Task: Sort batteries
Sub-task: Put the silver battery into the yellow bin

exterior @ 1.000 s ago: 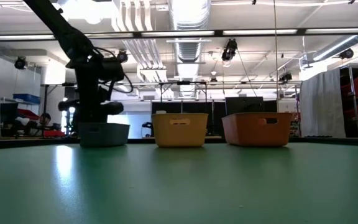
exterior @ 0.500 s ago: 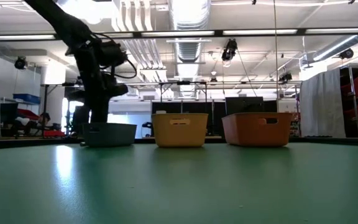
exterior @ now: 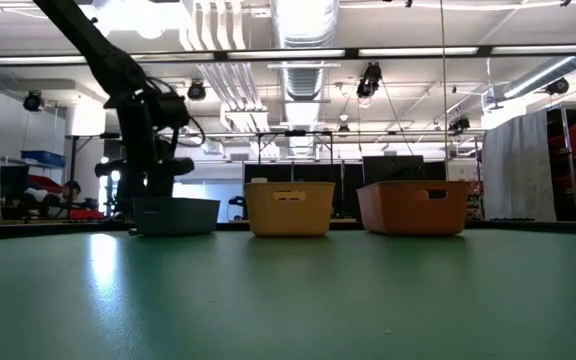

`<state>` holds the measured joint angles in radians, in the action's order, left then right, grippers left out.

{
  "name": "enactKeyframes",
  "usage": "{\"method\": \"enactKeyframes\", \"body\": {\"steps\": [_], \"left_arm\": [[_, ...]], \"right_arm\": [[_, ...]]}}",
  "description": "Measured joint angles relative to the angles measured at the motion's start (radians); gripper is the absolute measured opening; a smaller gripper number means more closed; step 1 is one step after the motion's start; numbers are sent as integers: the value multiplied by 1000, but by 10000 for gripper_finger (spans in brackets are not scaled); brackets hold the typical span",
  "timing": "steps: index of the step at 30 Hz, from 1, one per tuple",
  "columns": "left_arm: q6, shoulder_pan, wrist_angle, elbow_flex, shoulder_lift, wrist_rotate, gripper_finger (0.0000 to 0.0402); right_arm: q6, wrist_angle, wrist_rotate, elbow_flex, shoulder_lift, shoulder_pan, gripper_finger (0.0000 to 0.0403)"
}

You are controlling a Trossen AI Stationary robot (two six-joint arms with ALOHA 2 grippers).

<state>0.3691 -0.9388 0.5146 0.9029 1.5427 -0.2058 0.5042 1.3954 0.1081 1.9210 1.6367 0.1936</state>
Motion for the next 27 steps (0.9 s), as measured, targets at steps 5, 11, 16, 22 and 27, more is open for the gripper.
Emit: {"method": "enactKeyframes", "body": {"steps": [5,11,16,22,27], "left_arm": [[-6,-22,-7,0,79,8,117],[-13,-17,-36,0,125,31,115],[-13,-17,-58,1,125,50,115],[-29,-12,-26,32,117,70,115],[-55,27,-26,37,88,153,115]], "right_arm": [[8,1,0,0,0,0,13],[-17,1,-1,0,0,-6,13],[-25,2,-1,0,0,-16,13],[-31,2,-2,0,0,-18,13],[-33,3,-2,0,0,-18,13]]}}
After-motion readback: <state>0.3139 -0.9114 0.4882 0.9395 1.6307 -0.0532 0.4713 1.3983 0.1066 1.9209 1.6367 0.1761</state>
